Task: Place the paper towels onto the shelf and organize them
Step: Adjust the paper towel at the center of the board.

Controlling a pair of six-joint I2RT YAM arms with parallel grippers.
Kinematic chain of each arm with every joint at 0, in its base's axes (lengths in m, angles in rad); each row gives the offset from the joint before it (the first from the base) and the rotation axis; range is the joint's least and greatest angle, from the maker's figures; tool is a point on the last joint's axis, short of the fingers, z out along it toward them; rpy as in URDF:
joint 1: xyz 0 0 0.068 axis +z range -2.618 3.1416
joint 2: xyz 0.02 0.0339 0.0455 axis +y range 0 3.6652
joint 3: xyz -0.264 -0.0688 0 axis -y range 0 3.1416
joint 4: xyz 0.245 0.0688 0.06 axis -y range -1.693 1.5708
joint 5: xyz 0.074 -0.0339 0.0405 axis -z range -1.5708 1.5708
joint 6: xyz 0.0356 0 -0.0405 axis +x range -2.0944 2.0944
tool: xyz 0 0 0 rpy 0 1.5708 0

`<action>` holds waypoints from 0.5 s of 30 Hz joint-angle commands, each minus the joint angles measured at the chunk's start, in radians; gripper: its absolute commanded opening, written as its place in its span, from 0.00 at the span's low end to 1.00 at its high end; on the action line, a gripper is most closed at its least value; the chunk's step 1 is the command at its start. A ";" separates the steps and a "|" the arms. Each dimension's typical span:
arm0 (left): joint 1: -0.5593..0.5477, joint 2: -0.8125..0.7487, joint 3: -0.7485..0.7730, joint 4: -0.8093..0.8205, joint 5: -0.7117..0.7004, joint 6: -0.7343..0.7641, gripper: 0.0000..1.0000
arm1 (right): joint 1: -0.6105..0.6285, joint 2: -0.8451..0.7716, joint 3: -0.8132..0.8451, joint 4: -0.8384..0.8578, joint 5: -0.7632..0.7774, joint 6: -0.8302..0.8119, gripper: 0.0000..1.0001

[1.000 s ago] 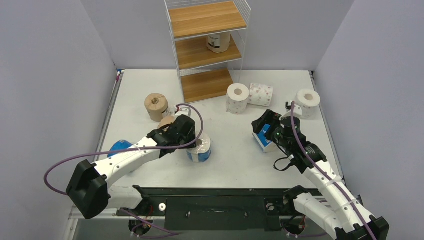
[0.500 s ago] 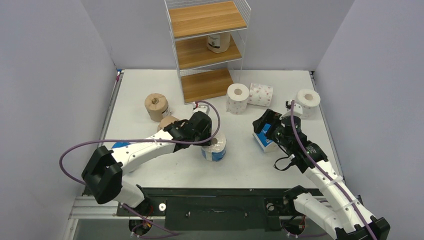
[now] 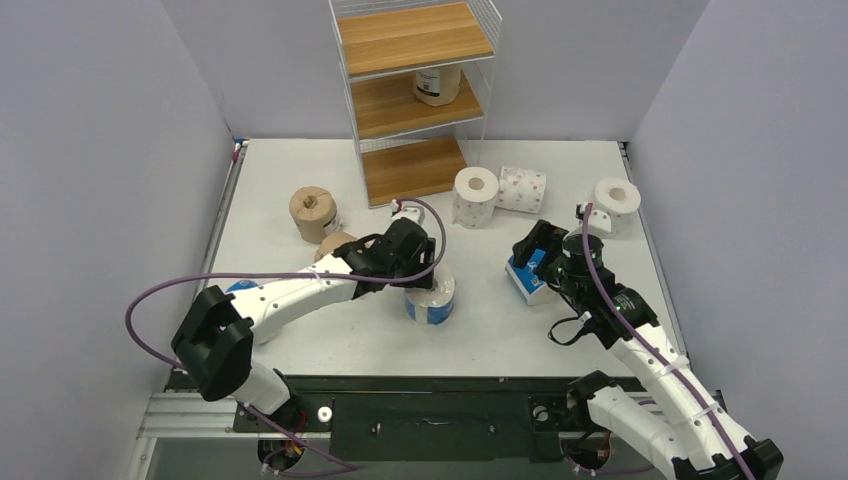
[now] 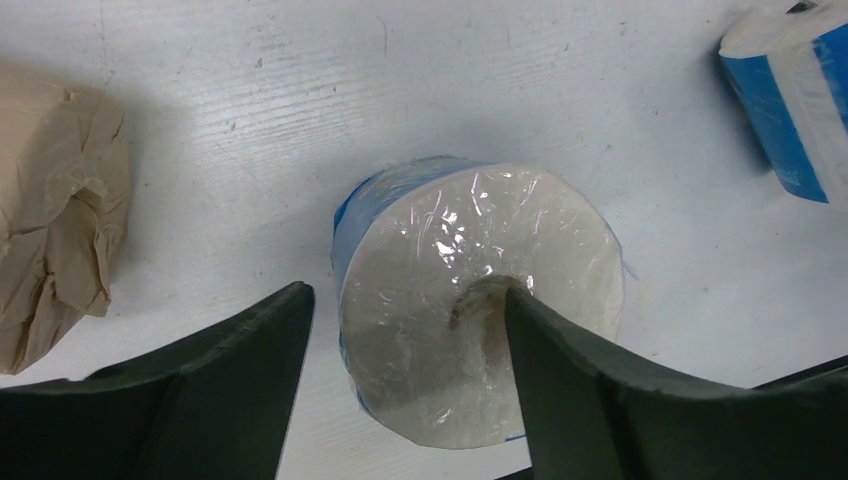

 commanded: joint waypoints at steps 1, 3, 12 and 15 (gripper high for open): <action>-0.002 -0.057 0.081 -0.007 -0.024 0.024 0.73 | 0.016 -0.006 0.053 0.015 0.068 0.004 0.90; -0.002 -0.088 0.080 -0.024 -0.049 0.026 0.82 | 0.019 -0.012 0.035 0.046 0.043 0.011 0.90; 0.036 -0.356 -0.065 -0.022 -0.162 0.015 0.96 | 0.022 0.077 0.081 0.017 -0.092 -0.024 0.91; 0.106 -0.479 -0.149 -0.023 -0.116 0.033 0.96 | 0.023 0.051 0.050 0.072 -0.100 -0.030 0.90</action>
